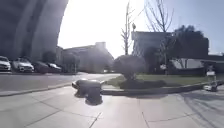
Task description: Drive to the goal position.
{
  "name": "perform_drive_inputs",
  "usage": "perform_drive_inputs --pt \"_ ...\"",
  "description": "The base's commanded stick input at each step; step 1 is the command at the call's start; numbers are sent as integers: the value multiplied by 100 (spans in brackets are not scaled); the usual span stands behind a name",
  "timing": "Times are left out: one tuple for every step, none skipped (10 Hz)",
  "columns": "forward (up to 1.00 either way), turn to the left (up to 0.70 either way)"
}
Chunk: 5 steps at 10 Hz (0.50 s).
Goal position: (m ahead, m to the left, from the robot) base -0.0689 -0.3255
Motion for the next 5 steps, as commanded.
perform_drive_inputs --pt "100 -18" --pt "100 -11" --pt "100 -4" --pt "100 2" --pt "100 -5"
